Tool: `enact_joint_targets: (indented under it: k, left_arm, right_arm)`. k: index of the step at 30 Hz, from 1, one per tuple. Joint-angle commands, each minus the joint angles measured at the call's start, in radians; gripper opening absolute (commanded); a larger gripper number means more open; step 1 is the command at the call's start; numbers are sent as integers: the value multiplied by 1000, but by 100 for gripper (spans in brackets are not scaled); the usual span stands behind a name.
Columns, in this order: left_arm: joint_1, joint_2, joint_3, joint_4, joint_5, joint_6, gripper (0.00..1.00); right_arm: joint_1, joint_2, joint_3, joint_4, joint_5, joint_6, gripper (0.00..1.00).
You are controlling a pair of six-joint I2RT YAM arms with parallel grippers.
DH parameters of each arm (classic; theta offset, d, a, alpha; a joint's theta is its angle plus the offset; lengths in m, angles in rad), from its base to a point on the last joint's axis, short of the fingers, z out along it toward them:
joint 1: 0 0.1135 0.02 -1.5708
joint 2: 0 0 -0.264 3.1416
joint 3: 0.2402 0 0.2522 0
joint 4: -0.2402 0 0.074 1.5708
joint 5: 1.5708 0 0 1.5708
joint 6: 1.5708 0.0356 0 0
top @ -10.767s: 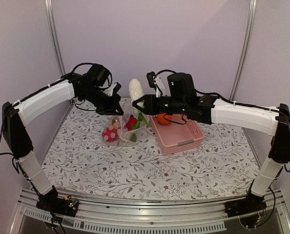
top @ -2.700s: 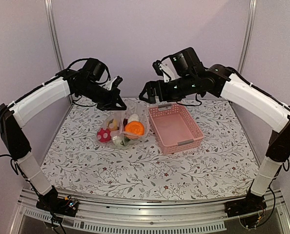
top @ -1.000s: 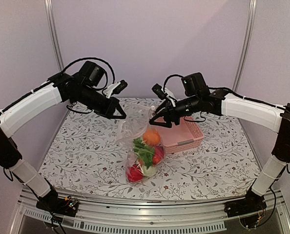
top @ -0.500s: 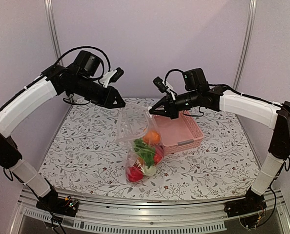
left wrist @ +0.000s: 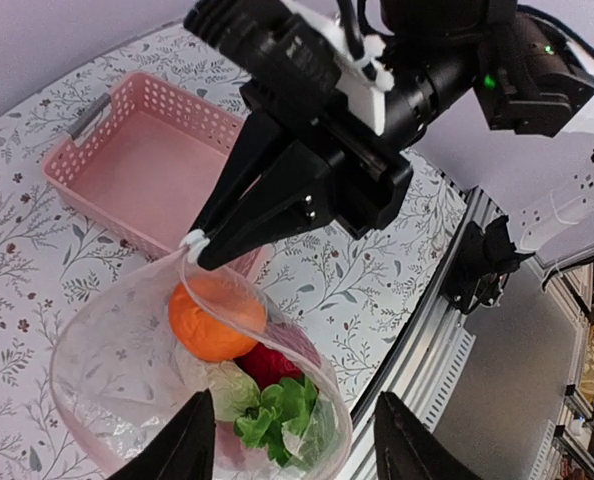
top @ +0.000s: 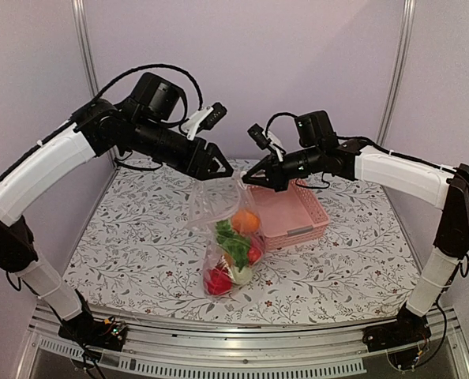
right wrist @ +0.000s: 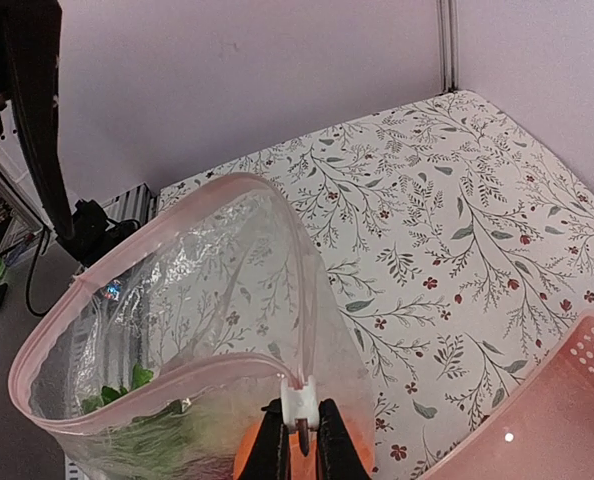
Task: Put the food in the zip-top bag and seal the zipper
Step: Pass from the right arm to the left
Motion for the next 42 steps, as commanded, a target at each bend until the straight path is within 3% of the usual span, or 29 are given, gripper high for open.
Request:
enact_joint_targets:
  k: [1, 5, 13, 21, 30, 32, 36, 39, 42]
  left_arm:
    - [-12, 3, -72, 9, 57, -46, 55]
    - [-13, 35, -76, 35, 113, -51, 59]
    - [-17, 175, -24, -2, 133, -90, 58]
    - [-14, 224, 87, -107, -41, -59, 29]
    - [11, 103, -12, -43, -70, 42, 3]
    - [12, 94, -28, -26, -44, 73, 0]
    - [12, 76, -34, -8, -9, 109, 0]
    - [12, 70, -40, -4, 8, 120, 0]
    - [12, 65, -49, -2, 25, 121, 0]
  right_arm:
    - [-10, -25, -1, -4, 52, 35, 0]
    - [-16, -25, 8, -6, 64, 75, 0]
    - [-22, -39, 5, -13, 98, 109, 0]
    - [-24, -81, -14, -37, 95, 126, 0]
    - [-24, -144, 15, -180, -48, 146, 0]
    - [-24, -157, 8, -183, -73, 167, 5]
    - [-24, -185, -46, -165, -23, 152, 37]
    - [-24, -206, -102, -123, -7, 143, 47]
    - [-24, -210, -127, -89, -8, 100, 50]
